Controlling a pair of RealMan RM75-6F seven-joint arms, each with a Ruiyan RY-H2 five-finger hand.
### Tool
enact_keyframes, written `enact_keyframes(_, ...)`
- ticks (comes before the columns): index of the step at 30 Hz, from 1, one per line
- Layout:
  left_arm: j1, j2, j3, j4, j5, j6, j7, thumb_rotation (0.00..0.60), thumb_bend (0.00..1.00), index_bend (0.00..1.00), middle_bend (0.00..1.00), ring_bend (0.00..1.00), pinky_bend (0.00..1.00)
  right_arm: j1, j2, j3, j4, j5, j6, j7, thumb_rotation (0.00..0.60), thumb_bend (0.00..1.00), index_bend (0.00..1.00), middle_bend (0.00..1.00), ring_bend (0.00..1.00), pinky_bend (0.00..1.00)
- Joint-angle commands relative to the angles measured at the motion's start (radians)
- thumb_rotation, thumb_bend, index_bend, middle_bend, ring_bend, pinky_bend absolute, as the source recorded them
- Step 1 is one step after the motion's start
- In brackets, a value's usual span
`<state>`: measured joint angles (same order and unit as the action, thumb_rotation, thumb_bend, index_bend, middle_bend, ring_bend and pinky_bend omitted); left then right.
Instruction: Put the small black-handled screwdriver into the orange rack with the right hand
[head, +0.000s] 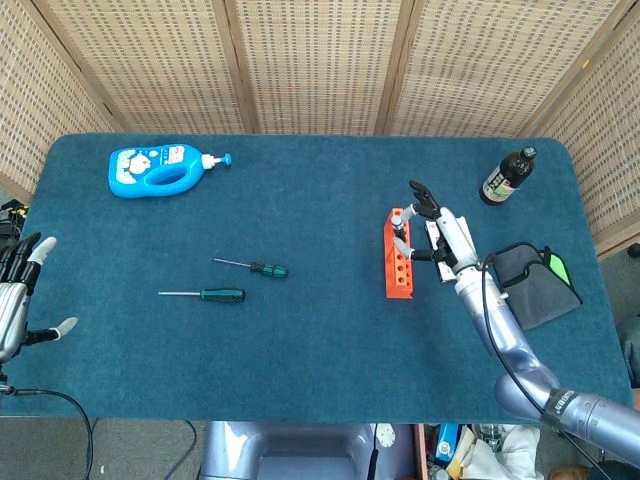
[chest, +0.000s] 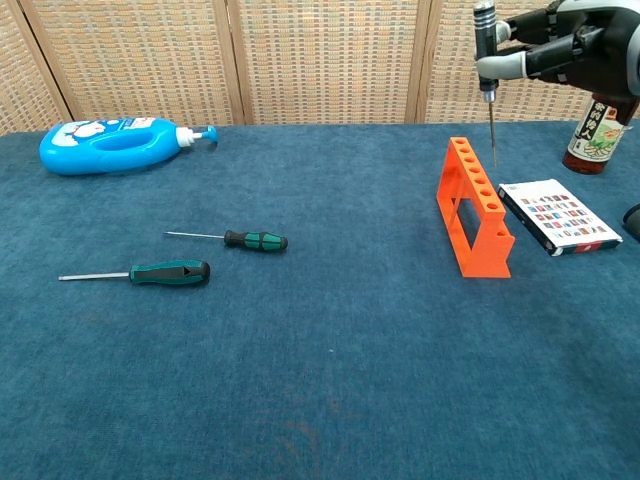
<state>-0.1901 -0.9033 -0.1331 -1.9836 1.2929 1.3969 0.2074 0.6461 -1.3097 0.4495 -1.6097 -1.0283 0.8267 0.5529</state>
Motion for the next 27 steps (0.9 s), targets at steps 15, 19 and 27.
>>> enact_keyframes(15, -0.004, 0.013, -0.002, -0.025, -0.021, 0.009, 0.031, 0.600, 0.00, 0.00, 0.00, 0.00, 0.00, -0.006, -0.172, -0.018, 0.265, -0.152, -0.001, 0.315, 0.600, 0.39, 0.64, 0.00, 0.00, 0.00)
enact_keyframes(19, -0.003, 0.015, -0.004, -0.026, -0.030, 0.012, 0.034, 0.600, 0.00, 0.00, 0.00, 0.00, 0.00, -0.004, -0.173, -0.021, 0.275, -0.180, 0.008, 0.343, 0.600, 0.40, 0.64, 0.00, 0.00, 0.00)
enact_keyframes(27, -0.007, 0.012, 0.000, -0.026, -0.031, 0.007, 0.036, 0.600, 0.00, 0.00, 0.00, 0.00, 0.00, -0.002, -0.159, -0.024, 0.263, -0.192, 0.018, 0.355, 0.600, 0.39, 0.64, 0.00, 0.00, 0.00)
